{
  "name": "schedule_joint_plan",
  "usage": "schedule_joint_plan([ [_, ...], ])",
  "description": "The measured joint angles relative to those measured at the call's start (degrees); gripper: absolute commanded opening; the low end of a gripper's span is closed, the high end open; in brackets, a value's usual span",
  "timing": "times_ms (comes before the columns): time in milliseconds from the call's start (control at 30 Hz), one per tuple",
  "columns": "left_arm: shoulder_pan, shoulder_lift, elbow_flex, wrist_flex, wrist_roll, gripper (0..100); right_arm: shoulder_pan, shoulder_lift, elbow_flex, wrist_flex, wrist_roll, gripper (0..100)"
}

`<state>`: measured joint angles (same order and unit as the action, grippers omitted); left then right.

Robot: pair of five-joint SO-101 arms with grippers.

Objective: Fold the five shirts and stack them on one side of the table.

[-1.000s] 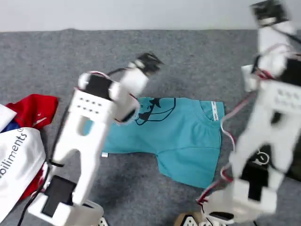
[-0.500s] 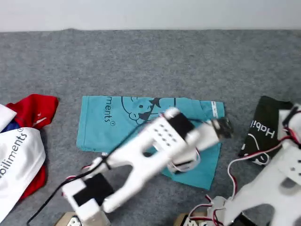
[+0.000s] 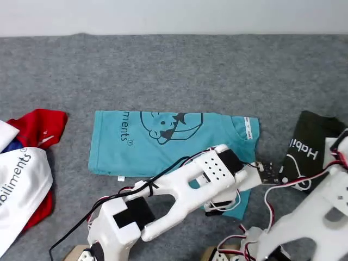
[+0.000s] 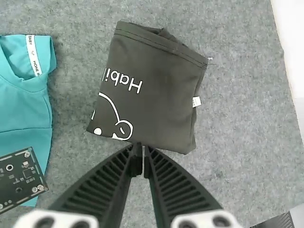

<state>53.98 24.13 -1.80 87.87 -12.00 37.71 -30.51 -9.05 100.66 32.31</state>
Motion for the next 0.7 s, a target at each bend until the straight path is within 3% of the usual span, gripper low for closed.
schedule_joint_plan([
  [400,-0.35,0.0,0.0,-0.7,-4.57,1,0.0,0.0,0.0,0.0,0.0,2.3],
  [600,0.0,0.0,-2.46,0.53,-2.64,18,0.0,0.0,2.2,0.0,0.0,2.3],
  [700,0.0,0.0,-3.43,0.62,-0.26,19,0.0,0.0,4.13,0.0,0.0,2.3],
])
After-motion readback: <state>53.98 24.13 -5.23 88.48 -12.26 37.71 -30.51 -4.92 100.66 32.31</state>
